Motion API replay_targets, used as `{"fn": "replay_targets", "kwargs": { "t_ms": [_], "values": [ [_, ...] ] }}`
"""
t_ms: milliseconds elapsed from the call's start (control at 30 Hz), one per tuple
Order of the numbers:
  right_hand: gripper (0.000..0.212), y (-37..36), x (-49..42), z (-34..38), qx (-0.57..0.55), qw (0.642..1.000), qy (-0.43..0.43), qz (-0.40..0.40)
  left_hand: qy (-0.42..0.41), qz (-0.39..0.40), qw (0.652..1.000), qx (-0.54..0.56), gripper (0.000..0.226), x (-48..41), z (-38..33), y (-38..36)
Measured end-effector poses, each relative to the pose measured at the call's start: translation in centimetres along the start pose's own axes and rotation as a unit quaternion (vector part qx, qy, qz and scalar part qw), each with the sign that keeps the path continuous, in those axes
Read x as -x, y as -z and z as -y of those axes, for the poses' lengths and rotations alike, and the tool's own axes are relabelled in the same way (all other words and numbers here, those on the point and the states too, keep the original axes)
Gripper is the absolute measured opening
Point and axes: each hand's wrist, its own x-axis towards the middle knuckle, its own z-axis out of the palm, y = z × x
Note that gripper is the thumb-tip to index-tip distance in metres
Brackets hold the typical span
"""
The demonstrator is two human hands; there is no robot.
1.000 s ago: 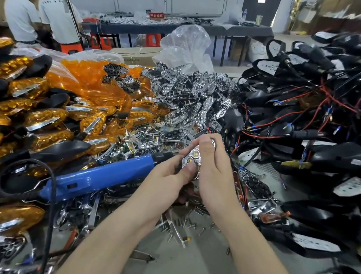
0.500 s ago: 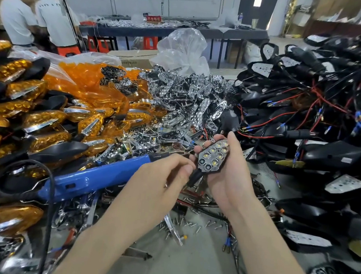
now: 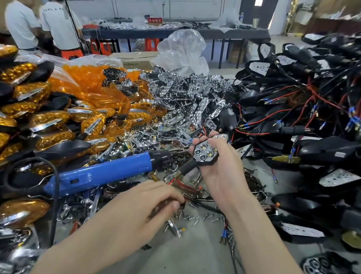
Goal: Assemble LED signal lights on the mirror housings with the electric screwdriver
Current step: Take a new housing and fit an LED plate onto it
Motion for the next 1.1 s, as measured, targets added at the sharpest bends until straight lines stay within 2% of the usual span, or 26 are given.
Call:
{"fn": "replay_targets", "kwargs": {
  "t_ms": [200, 333, 433, 533, 633, 833, 900, 1033, 1100],
  "values": [
    [0.015, 0.3, 0.0, 0.2, 0.009, 1.0, 0.021, -0.006, 0.028, -0.104, 0.992, 0.067, 0.034, -0.4, -0.1, 1.7],
    [0.007, 0.7, 0.0, -0.1, 0.07, 0.997, 0.026, -0.016, 0.087, -0.153, 0.979, 0.106, 0.019, -2.1, 0.8, 3.1],
    [0.018, 0.8, 0.0, -0.3, 0.068, 0.997, 0.035, -0.001, 0.116, -0.172, 0.975, 0.085, 0.015, -4.7, 2.8, 4.2],
    [0.02, 0.7, -0.3, -0.3, 0.059, 0.997, 0.036, -0.016, 0.132, -0.127, 0.983, 0.028, 0.016, -7.9, 4.5, 4.7],
    [0.019, 0.8, -0.5, -0.3, 0.042, 0.998, 0.023, -0.044, 0.126, -0.068, 0.989, -0.038, 0.025, -11.2, 5.4, 4.3],
    [0.017, 1.0, -0.5, -0.1, 0.015, 0.998, -0.001, -0.057, 0.1, 0.054, 0.988, -0.103, 0.045, -15.7, 5.4, 2.5],
    [0.017, 1.1, -0.5, -0.1, 0.013, 0.998, -0.009, -0.053, 0.09, 0.075, 0.985, -0.127, 0.042, -16.4, 5.4, 1.9],
    [0.017, 1.0, -0.5, 0.0, 0.013, 0.999, -0.016, -0.045, 0.086, 0.092, 0.98, -0.156, 0.017, -17.4, 5.6, 2.0],
    [0.017, 1.0, -0.5, 0.1, 0.013, 0.999, -0.019, -0.046, 0.098, 0.104, 0.981, -0.131, 0.027, -17.9, 5.9, 2.6]
  ]
}}
